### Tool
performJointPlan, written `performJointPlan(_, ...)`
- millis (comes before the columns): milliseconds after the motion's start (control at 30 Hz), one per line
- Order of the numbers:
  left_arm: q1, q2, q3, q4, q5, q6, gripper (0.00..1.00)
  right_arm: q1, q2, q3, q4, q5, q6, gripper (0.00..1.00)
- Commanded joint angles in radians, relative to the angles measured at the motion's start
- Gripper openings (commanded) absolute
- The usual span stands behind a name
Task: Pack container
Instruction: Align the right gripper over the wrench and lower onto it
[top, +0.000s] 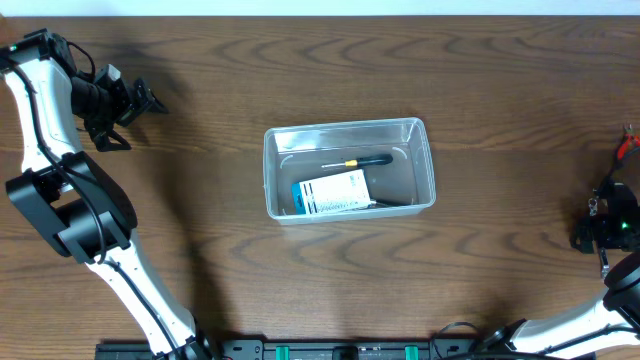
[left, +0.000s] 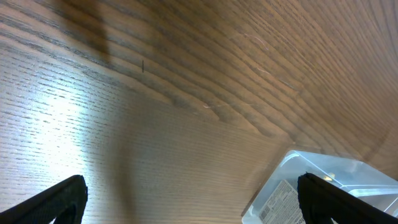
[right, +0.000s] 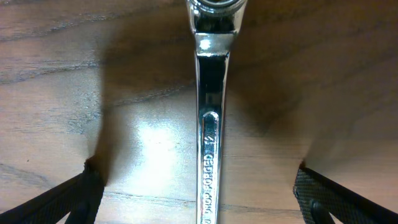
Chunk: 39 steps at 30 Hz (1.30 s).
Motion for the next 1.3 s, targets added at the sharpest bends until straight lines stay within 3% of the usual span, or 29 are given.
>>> performJointPlan(0,0.004,-0.026,0.019,-0.002,-0.005,-0.001,0.98,-0.009,0.024,-0.014,0.009,-0.003,-0.009,0.99)
performJointPlan(133,0.004,-0.026,0.019,-0.002,-0.005,-0.001,0.98,-0.01,0.024,-0.014,0.01,-0.003,-0.009,0.99)
performJointPlan(233,0.004,-0.026,0.019,-0.002,-0.005,-0.001,0.98,-0.01,0.024,-0.014,0.014,-0.003,-0.009,0.94)
performJointPlan(367,0.004,-0.026,0.019,-0.002,-0.005,-0.001,0.98,-0.01,0.024,-0.014,0.017,-0.003,-0.009,0.64)
performJointPlan(533,0.004,-0.026,0.019,-0.002,-0.005,-0.001,0.98,-0.01,0.024,-0.014,0.017,-0.003,-0.008,0.58)
performJointPlan(667,0.004,-0.026,0.019,-0.002,-0.005,-0.001,0.98,-0.01,0.024,-0.014,0.016,-0.003,-0.008,0.37)
performJointPlan(833,0.004,-0.026,0.019,-0.002,-0.005,-0.001,0.98,-0.01,0.024,-0.014,0.016,-0.003,0.0,0.2)
performJointPlan(1000,0.004,-0.026,0.019,-0.002,-0.005,-0.001,0.98,-0.007,0.024,-0.014,0.017,-0.004,0.014,0.16)
performJointPlan(1100,0.004,-0.026,0.019,-0.002,-0.005,-0.001,0.98,0.003,0.022,-0.01,0.017,-0.005,0.014,0.01)
performJointPlan(1267,0.004,-0.026,0.019,-0.002,-0.005,-0.001,0.98,0.055,-0.006,0.024,0.021,-0.043,0.023,0.02)
